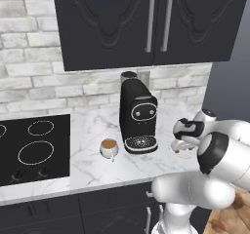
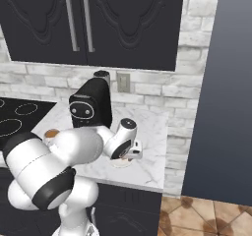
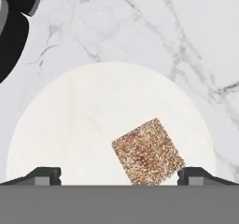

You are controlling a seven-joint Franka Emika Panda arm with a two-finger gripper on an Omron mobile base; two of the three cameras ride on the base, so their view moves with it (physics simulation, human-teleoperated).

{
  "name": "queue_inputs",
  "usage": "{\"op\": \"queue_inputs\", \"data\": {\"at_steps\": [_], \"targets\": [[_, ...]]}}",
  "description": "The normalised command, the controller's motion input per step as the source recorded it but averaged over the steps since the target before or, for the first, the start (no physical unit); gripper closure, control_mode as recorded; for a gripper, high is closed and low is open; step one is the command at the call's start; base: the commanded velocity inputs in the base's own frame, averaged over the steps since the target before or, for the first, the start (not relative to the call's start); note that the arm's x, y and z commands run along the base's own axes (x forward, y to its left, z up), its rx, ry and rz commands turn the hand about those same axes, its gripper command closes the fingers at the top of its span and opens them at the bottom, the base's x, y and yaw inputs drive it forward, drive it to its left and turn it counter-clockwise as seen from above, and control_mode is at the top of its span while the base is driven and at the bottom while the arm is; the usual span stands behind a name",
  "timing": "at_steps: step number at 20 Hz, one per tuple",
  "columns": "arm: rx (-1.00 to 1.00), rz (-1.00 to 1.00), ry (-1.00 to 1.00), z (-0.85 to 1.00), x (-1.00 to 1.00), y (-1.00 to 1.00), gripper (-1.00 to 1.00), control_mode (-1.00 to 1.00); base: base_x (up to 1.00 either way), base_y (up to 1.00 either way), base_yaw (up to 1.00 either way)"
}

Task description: Take a sugar cube from the saucer and place it inside the coffee. Then, grab milk from the fridge and place it next to the coffee on the counter to sweeten the coffee.

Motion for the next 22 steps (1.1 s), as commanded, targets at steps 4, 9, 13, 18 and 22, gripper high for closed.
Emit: {"op": "queue_inputs", "data": {"at_steps": [4, 9, 13, 18, 22], "targets": [[0.0, 0.0, 0.0, -0.04, 0.19, -0.04, -1.0, -1.0, 0.0, 0.0, 0.0], [0.0, 0.0, 0.0, -0.03, 0.15, -0.03, -1.0, -1.0, 0.0, 0.0, 0.0], [0.0, 0.0, 0.0, -0.04, 0.12, 0.0, 1.0, -1.0, 0.0, 0.0, 0.0], [0.0, 0.0, 0.0, -0.15, 0.02, 0.0, 1.0, -1.0, 0.0, 0.0, 0.0], [0.0, 0.0, 0.0, -0.16, 0.0, 0.0, 1.0, -1.0, 0.0, 0.0, 0.0]]}}
